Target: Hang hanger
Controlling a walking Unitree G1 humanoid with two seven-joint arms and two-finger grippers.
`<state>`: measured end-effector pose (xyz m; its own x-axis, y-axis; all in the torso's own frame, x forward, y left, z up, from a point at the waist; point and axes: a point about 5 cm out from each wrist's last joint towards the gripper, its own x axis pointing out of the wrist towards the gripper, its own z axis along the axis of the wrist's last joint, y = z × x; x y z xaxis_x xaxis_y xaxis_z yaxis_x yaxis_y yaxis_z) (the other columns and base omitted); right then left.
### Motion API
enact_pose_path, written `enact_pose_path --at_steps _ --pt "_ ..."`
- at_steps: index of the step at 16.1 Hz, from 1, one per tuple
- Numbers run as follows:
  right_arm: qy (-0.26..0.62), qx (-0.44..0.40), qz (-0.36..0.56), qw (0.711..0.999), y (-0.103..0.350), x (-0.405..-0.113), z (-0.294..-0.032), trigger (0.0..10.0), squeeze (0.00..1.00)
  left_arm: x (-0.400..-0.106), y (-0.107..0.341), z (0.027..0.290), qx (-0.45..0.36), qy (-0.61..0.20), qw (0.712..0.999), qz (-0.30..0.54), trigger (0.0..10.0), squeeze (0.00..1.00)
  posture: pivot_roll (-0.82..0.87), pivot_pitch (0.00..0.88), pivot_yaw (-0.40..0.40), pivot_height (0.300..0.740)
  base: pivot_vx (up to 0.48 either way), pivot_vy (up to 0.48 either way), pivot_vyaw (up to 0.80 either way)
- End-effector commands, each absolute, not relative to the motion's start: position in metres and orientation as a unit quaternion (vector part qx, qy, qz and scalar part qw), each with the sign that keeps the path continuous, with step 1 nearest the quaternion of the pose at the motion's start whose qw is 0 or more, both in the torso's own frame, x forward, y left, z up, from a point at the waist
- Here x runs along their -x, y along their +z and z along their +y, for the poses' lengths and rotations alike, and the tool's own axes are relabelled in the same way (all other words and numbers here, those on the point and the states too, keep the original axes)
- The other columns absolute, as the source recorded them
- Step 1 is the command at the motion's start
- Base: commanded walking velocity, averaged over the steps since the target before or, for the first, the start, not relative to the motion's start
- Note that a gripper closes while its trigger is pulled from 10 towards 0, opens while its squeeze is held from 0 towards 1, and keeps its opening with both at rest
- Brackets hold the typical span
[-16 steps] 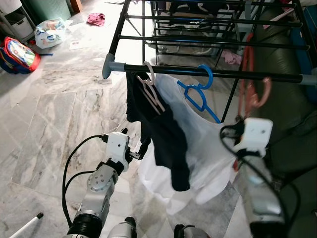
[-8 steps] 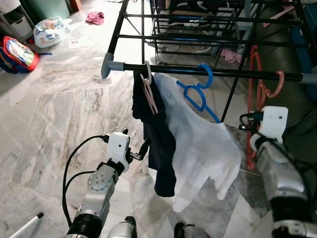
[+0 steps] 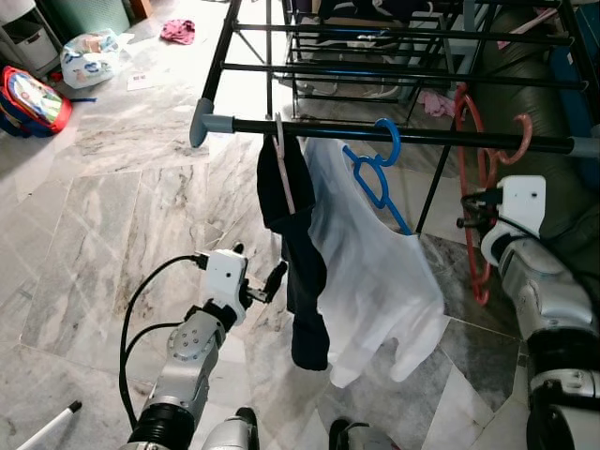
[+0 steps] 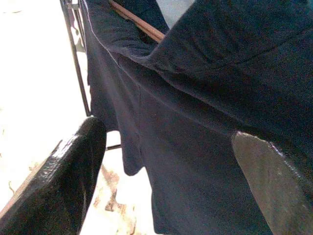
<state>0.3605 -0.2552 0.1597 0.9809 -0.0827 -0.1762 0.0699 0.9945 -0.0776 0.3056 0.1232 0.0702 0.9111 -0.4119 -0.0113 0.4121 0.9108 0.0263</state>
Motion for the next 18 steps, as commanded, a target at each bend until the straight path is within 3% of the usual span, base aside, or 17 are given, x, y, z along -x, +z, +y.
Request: enact_pose_path --at_steps 1,2,3,10,14,18 --pt "-0.035 0.034 0.111 0.993 0.152 -0.359 -0.260 10.0 0.00 -0.302 0.066 0.125 -0.019 -0.212 0.977 0.013 10.0 0.00 0.03 0.246 0.021 0.740 0.000 0.000 0.00" --pt "-0.033 0.033 0.115 0.992 0.150 -0.359 -0.260 10.0 0.31 -0.301 0.066 0.125 -0.017 -0.213 0.977 0.013 10.0 0.00 0.04 0.246 0.020 0.740 0.000 0.000 0.00" --pt "-0.032 0.030 0.120 0.992 0.147 -0.359 -0.261 10.0 1.00 -0.300 0.066 0.126 -0.012 -0.215 0.976 0.012 10.0 0.00 0.04 0.247 0.020 0.740 0.000 0.000 0.00" --pt "-0.041 0.030 0.114 0.992 0.141 -0.354 -0.263 10.0 1.00 -0.300 0.066 0.124 -0.013 -0.224 0.974 0.011 10.0 0.00 0.04 0.243 0.026 0.740 0.000 0.000 0.00" --pt "-0.065 0.073 0.022 0.995 0.150 -0.338 -0.257 10.0 1.00 -0.302 0.068 0.124 -0.015 -0.226 0.974 0.008 10.0 0.00 0.03 0.241 0.037 0.740 0.000 0.000 0.00" --pt "-0.081 0.081 -0.006 0.993 0.147 -0.324 -0.247 10.0 1.00 -0.303 0.068 0.122 -0.015 -0.233 0.972 0.009 10.0 0.00 0.01 0.244 0.048 0.740 0.000 0.000 0.00"
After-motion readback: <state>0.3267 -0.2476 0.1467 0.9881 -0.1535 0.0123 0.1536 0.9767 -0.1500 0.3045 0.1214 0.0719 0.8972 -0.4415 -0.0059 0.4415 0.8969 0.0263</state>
